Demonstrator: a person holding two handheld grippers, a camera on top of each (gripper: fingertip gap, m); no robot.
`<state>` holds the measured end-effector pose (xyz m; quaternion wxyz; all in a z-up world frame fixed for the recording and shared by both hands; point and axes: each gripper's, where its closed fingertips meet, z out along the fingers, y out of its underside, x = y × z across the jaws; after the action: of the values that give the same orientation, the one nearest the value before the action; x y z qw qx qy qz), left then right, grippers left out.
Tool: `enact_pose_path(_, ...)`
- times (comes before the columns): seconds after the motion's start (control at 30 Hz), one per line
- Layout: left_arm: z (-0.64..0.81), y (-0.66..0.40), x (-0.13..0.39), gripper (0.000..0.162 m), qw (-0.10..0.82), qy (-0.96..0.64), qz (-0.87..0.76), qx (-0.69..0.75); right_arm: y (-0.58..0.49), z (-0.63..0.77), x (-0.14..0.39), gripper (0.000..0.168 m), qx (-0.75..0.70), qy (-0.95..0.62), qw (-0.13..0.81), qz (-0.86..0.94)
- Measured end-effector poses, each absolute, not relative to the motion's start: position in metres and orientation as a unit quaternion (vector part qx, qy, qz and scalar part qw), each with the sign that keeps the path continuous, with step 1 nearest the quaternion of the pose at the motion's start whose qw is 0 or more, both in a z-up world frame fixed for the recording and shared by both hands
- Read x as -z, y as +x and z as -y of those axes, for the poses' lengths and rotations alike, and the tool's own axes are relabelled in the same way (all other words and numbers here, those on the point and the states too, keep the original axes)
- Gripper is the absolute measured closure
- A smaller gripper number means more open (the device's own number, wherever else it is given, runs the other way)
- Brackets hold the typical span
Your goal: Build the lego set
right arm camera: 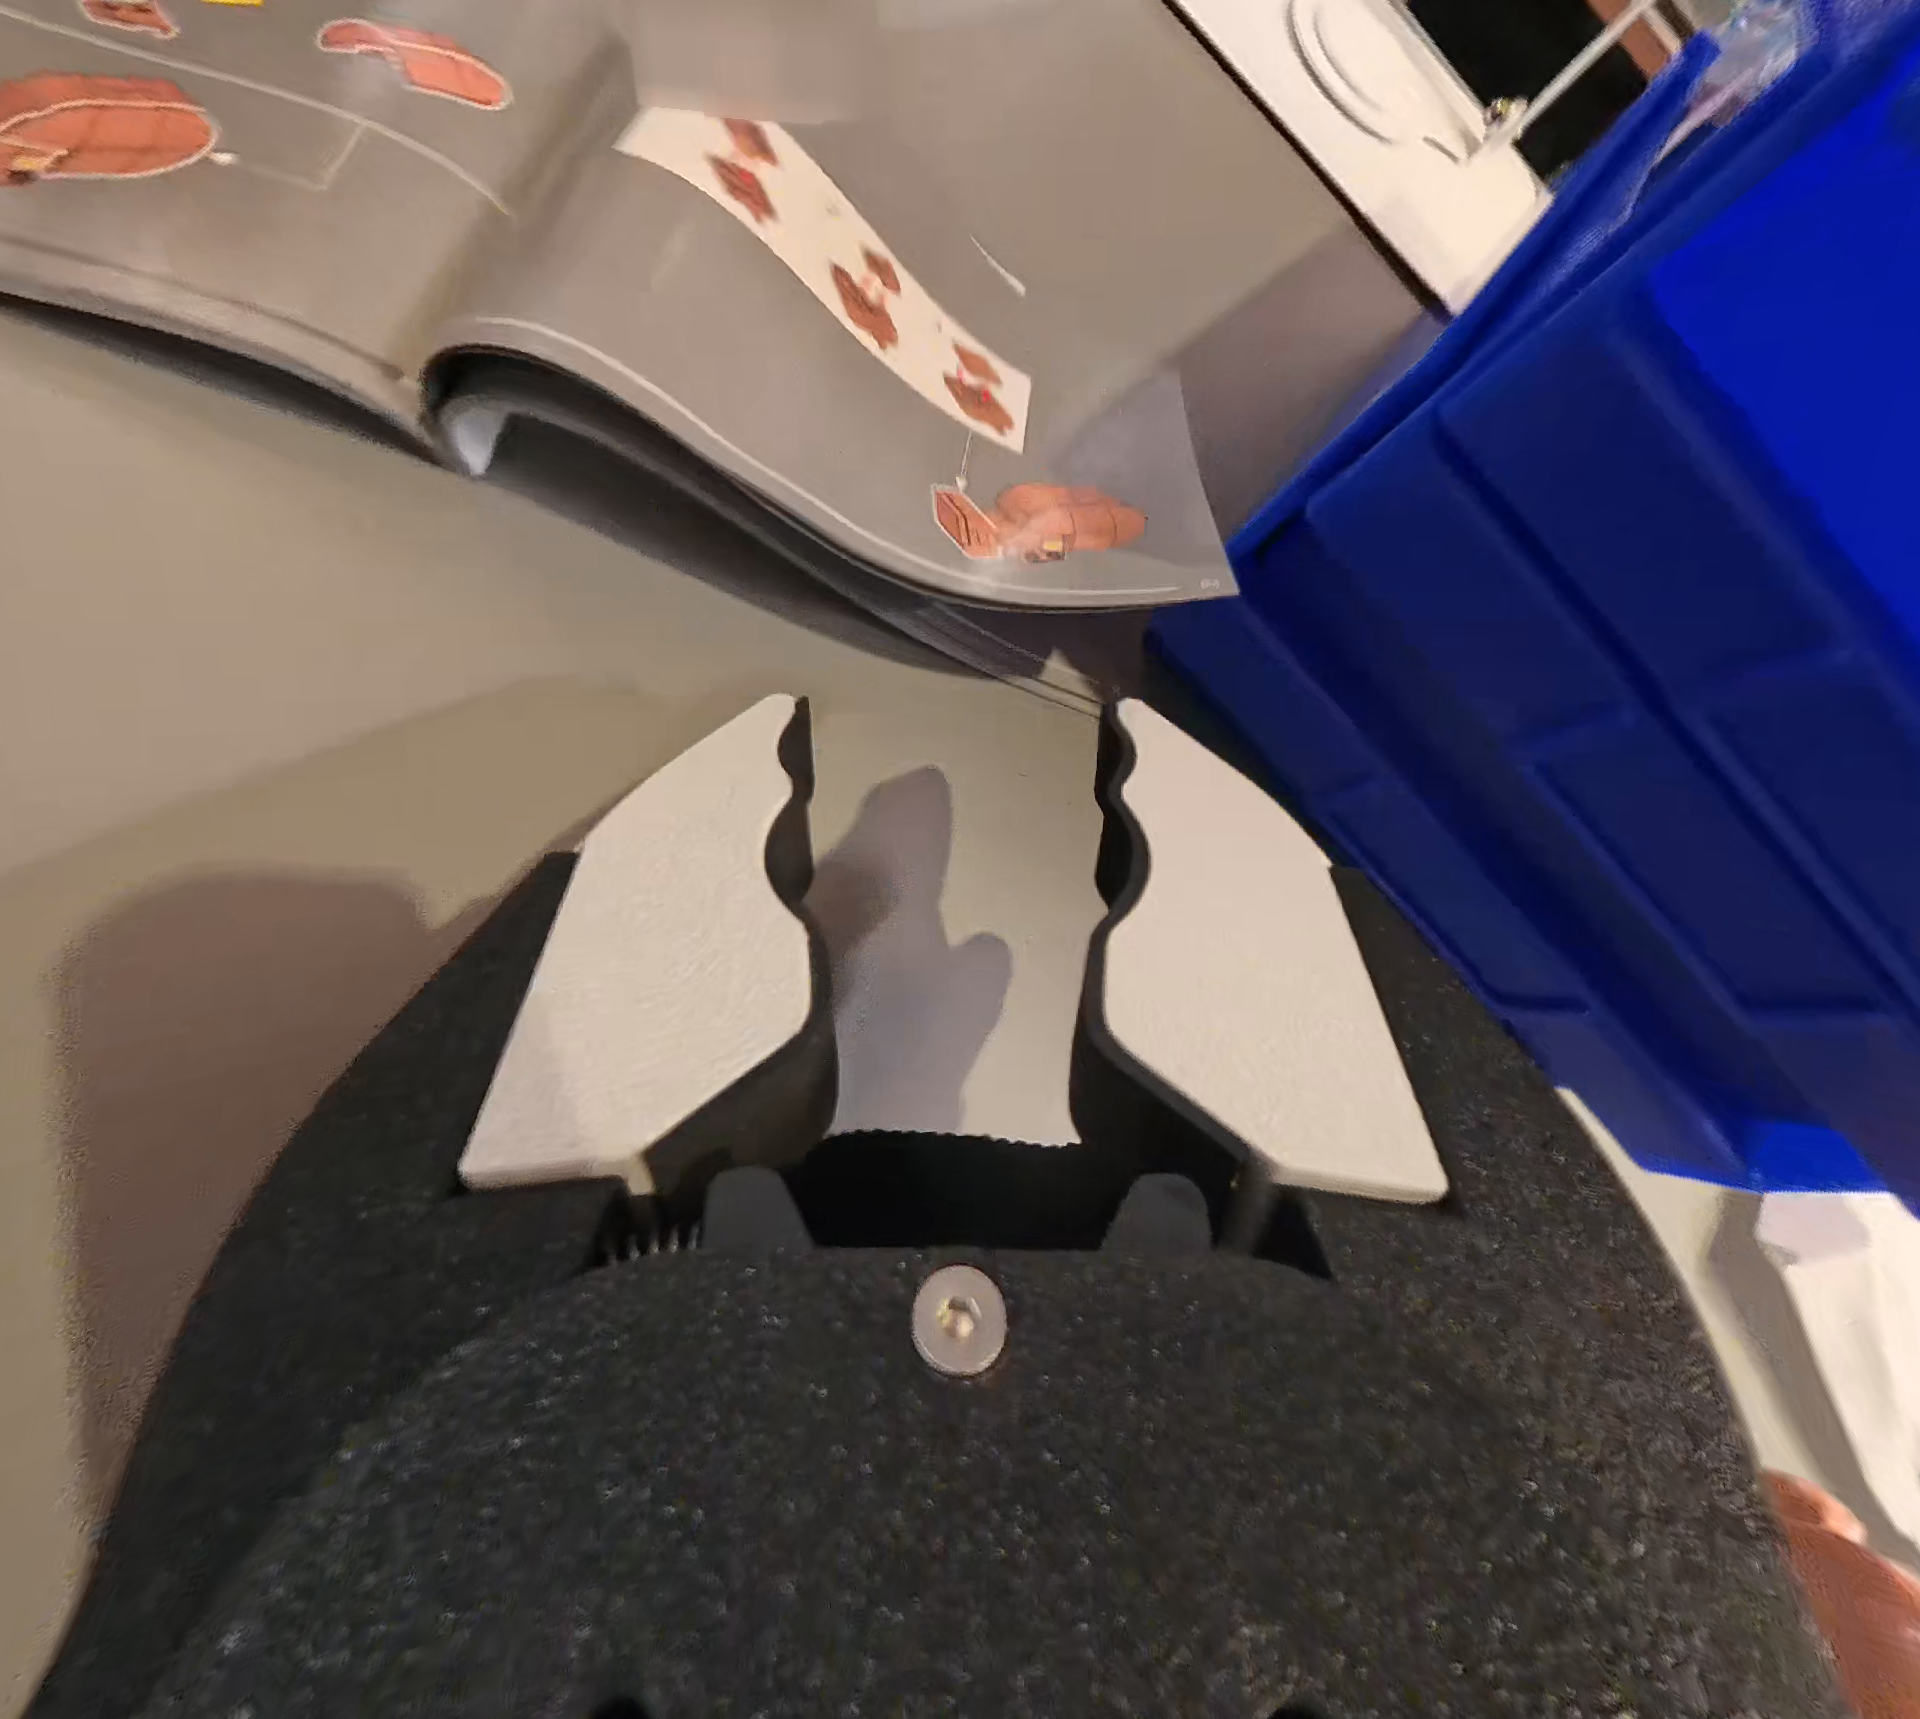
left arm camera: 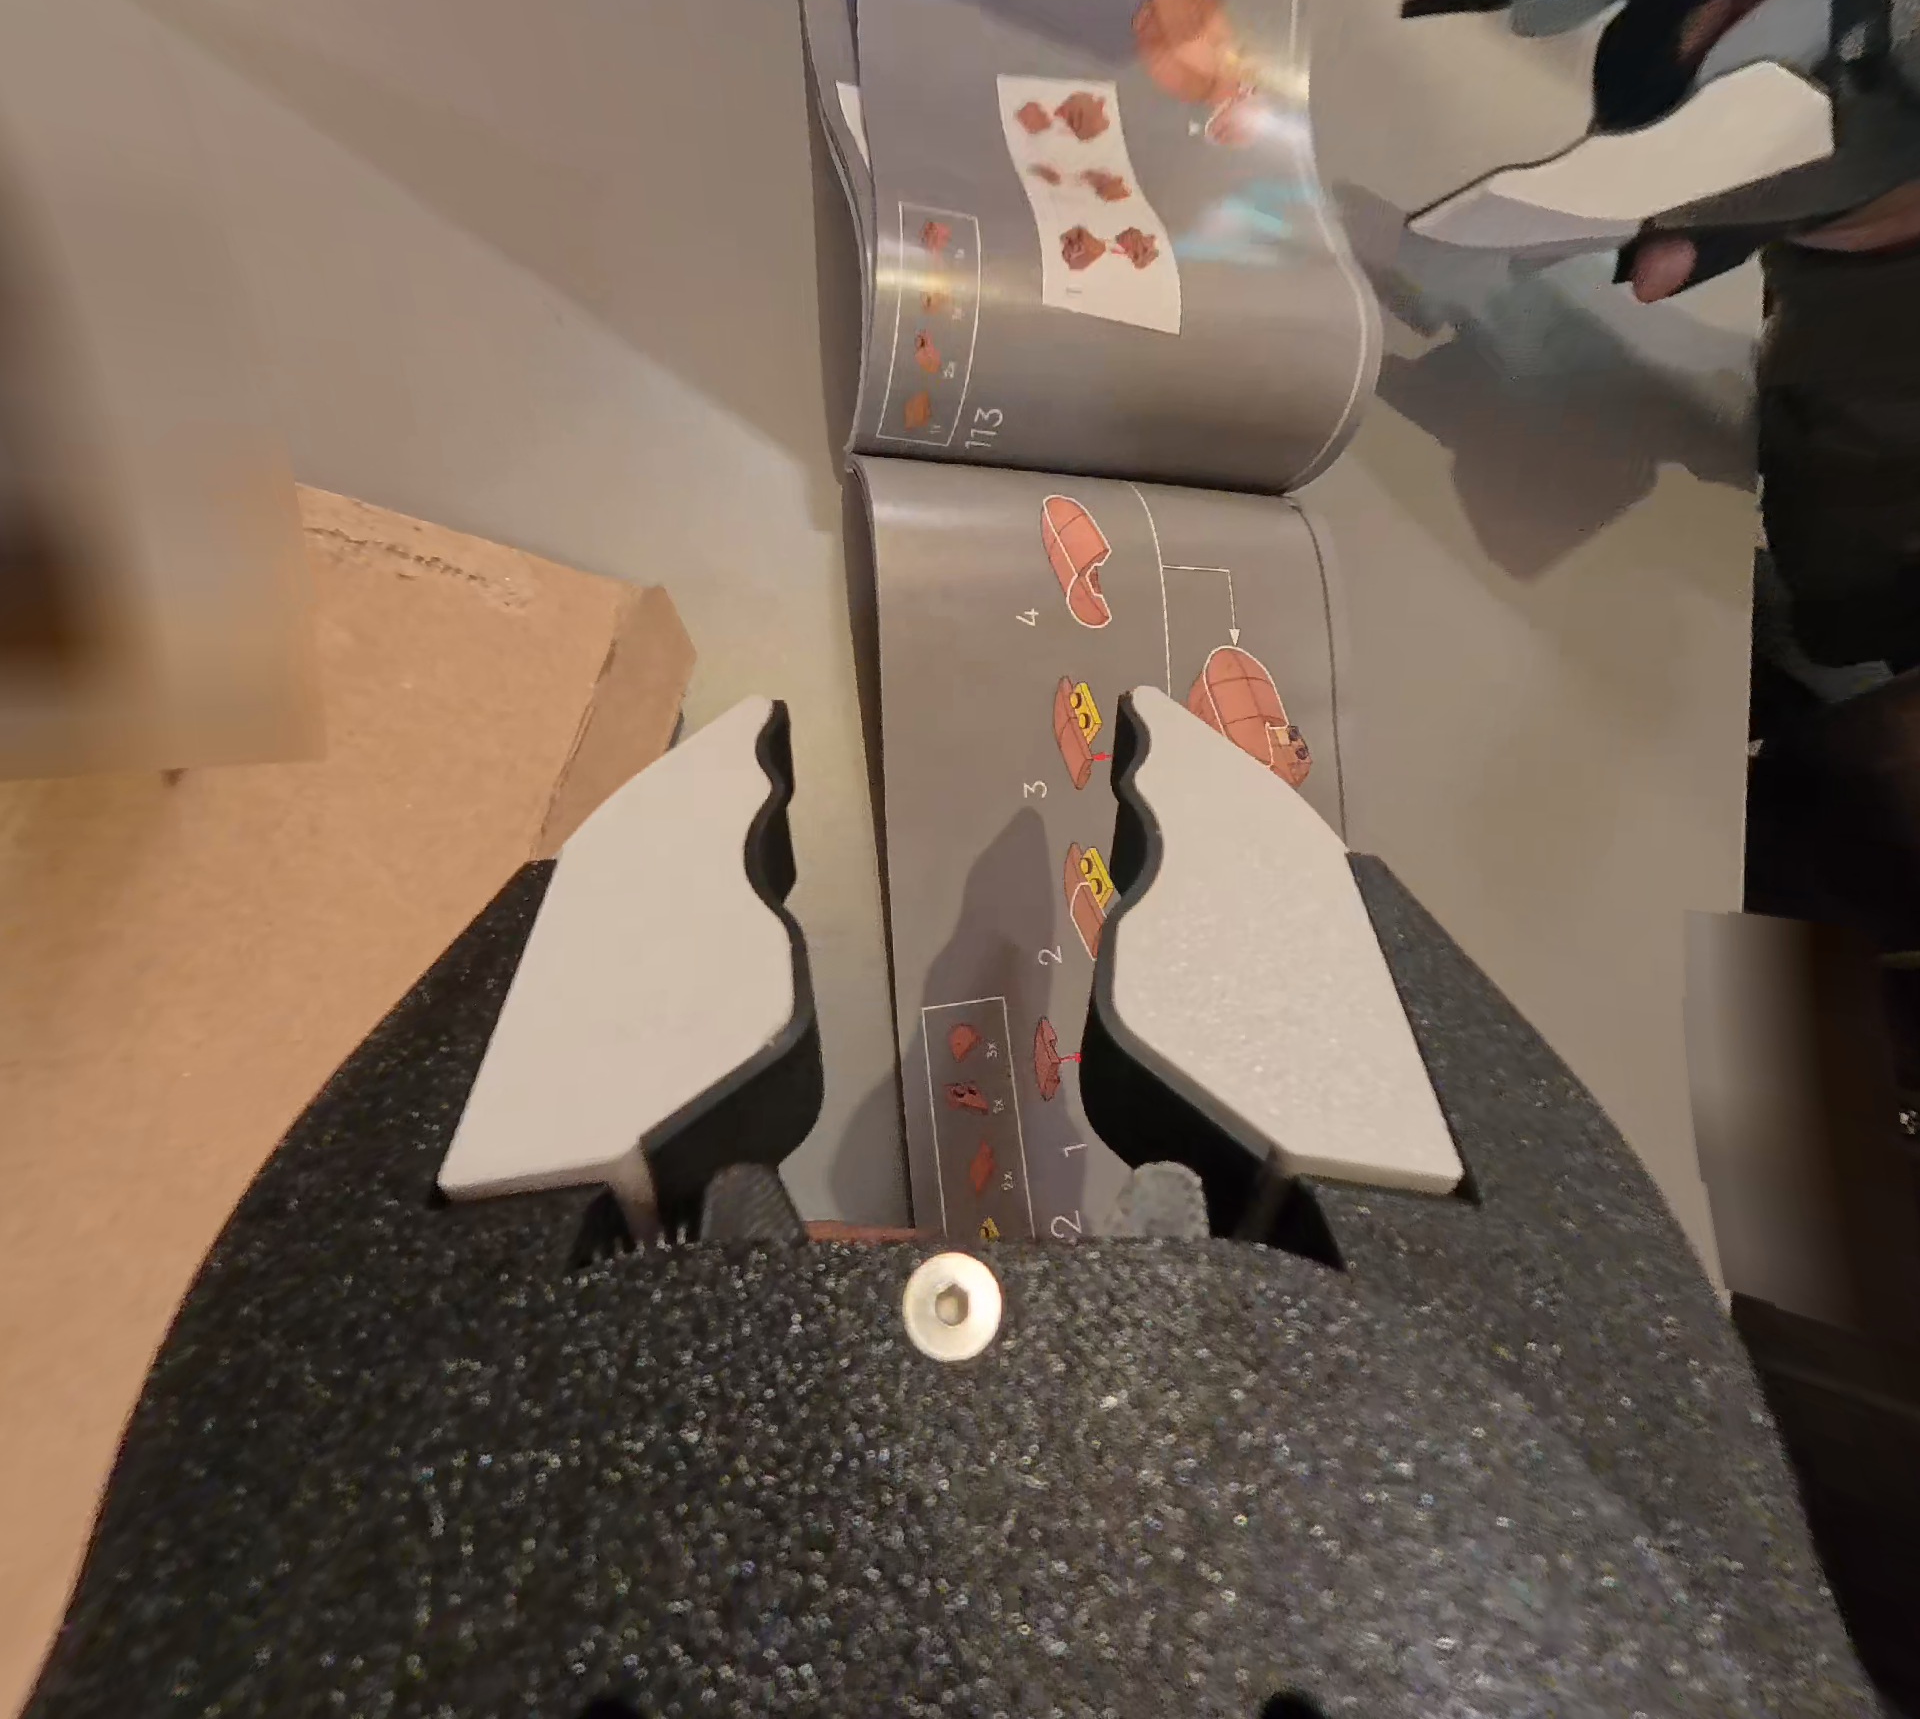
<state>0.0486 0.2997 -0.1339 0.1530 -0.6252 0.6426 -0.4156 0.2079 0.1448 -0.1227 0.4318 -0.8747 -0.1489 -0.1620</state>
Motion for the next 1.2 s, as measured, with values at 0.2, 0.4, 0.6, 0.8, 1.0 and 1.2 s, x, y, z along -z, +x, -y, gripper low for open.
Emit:
enact_pose_path(0.2,-0.308,0.051,0.130,0.103,0.184,-0.617,-0.644,0.413,0.138,-0.166,0.113,0.117,0.145,-0.819,0.440,0.339)
enact_pose_path(0.4,-0.317,0.049,0.135,0.102,0.194,-0.623,-0.643,0.401,0.063,-0.198,0.132,0.114,0.105,-0.750,0.386,0.526)
enact_pose_path(0.6,-0.316,0.043,0.134,0.102,0.181,-0.621,-0.644,0.409,0.031,-0.205,0.159,0.107,-0.017,-0.742,0.311,0.594)
enact_pose_path(0.8,-0.301,0.027,0.145,0.102,0.123,-0.617,-0.672,0.391,0.037,-0.210,0.157,0.109,-0.041,-0.761,0.331,0.556)
enact_pose_path(1.0,-0.300,0.024,0.151,0.102,0.114,-0.623,-0.676,0.377,0.037,-0.222,0.154,0.115,-0.067,-0.790,0.352,0.497)
enact_pose_path(1.2,-0.301,0.019,0.156,0.102,0.104,-0.628,-0.680,0.364,0.041,-0.214,0.155,0.115,-0.069,-0.795,0.348,0.492)
